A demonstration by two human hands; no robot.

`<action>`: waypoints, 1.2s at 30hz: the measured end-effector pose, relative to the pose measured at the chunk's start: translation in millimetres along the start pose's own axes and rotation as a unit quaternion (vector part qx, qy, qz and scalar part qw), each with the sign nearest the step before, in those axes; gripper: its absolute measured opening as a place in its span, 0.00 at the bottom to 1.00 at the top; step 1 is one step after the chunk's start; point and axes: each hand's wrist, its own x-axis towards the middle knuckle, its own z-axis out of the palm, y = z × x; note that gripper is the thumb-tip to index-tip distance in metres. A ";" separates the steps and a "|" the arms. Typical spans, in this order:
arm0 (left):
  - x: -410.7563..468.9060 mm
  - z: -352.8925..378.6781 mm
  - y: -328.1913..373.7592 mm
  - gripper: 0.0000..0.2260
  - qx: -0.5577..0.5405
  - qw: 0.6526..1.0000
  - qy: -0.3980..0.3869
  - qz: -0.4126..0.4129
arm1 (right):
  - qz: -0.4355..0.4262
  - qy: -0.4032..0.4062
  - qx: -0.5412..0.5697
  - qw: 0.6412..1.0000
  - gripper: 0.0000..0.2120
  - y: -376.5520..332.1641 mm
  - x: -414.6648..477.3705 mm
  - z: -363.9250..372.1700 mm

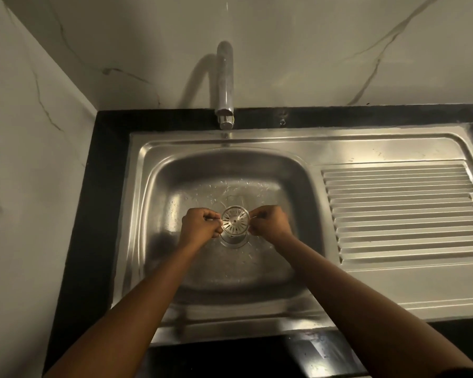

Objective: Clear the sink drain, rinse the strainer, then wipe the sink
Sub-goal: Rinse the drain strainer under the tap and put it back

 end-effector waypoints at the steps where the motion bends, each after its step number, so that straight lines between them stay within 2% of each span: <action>1: 3.6 3.8 -4.4 0.05 0.003 1.000 0.002 -0.010 | 0.008 0.003 -0.010 1.000 0.07 3.4 4.2 4.1; 4: 12.6 13.4 -16.6 0.04 0.015 0.999 0.007 -0.040 | 0.017 0.012 -0.051 0.998 0.10 13.2 15.1 15.8; 6: 17.6 19.2 -25.4 0.07 0.024 0.998 0.010 -0.055 | 0.019 0.008 -0.062 0.998 0.12 21.1 21.7 24.0; 9: 23.6 26.5 -36.3 0.11 0.030 0.997 0.019 -0.074 | 0.023 0.010 -0.081 0.996 0.09 31.6 30.6 33.9; 16: 33.7 38.7 -49.9 0.07 0.011 0.994 0.024 -0.105 | 0.040 0.032 -0.121 0.991 0.10 43.6 45.7 50.6; 24: 42.1 47.7 -49.8 0.04 0.073 0.992 0.040 -0.098 | 0.024 0.053 -0.151 0.987 0.11 43.2 47.9 54.0; 30: 43.0 48.8 -49.8 0.05 0.096 0.990 0.046 -0.097 | -0.006 0.027 -0.173 0.985 0.12 37.3 42.6 54.4; 36: 26.2 34.7 -42.8 0.15 0.087 0.993 0.054 -0.056 | -0.043 0.020 -0.162 0.986 0.12 27.3 24.1 40.5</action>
